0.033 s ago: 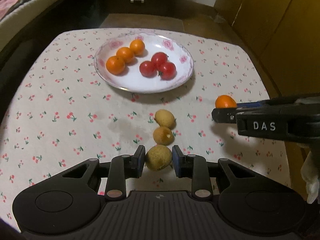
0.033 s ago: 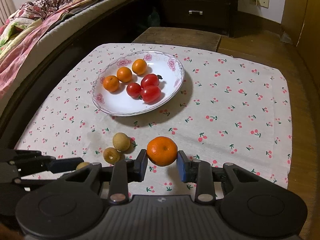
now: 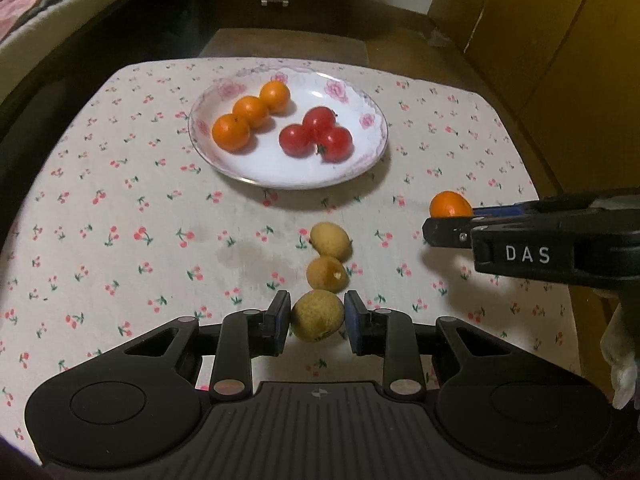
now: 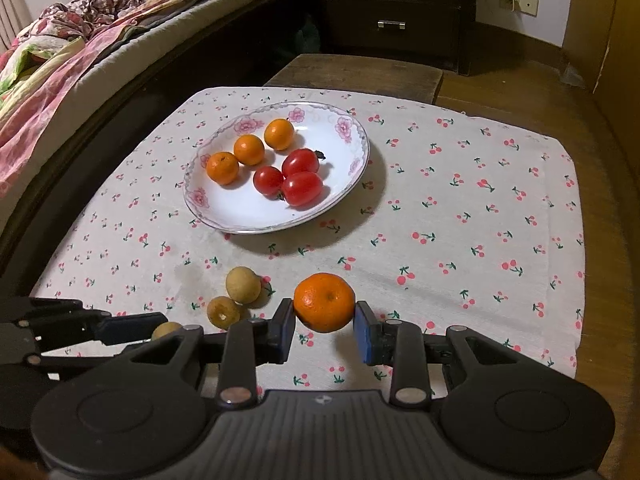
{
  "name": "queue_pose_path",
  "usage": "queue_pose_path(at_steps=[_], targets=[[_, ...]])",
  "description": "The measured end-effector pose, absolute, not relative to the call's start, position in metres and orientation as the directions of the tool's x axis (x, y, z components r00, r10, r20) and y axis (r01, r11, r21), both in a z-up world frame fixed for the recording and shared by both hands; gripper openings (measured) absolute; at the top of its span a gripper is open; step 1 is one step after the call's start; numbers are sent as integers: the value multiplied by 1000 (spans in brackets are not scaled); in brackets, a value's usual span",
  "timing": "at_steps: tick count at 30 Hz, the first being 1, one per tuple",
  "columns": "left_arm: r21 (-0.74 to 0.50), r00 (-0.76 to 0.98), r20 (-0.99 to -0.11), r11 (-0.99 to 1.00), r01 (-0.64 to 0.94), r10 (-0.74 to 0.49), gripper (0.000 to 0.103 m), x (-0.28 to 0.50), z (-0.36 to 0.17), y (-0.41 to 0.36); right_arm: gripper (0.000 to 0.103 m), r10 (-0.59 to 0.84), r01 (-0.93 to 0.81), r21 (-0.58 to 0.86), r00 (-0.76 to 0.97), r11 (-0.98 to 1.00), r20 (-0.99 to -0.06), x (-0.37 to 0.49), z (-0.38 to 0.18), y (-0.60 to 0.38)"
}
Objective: Organize fruits
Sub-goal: 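Lift the brown fruit with the left gripper while the right gripper lifts the orange, then lower the brown fruit into the bowl with the left gripper while the right lowers the orange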
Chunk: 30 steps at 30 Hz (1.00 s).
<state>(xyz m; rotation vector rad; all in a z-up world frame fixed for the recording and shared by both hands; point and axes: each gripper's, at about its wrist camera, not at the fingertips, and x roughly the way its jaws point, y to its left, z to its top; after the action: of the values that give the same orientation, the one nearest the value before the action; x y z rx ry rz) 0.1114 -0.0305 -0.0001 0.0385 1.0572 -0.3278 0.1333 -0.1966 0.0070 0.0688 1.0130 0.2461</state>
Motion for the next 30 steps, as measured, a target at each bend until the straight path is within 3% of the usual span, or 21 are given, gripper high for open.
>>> queue_pose_path(at_steps=[30], targets=[[-93,530,-823,969,230,-205,37,206,16,-33,32,283,-177,222,545,959,-789,213,10,-187]])
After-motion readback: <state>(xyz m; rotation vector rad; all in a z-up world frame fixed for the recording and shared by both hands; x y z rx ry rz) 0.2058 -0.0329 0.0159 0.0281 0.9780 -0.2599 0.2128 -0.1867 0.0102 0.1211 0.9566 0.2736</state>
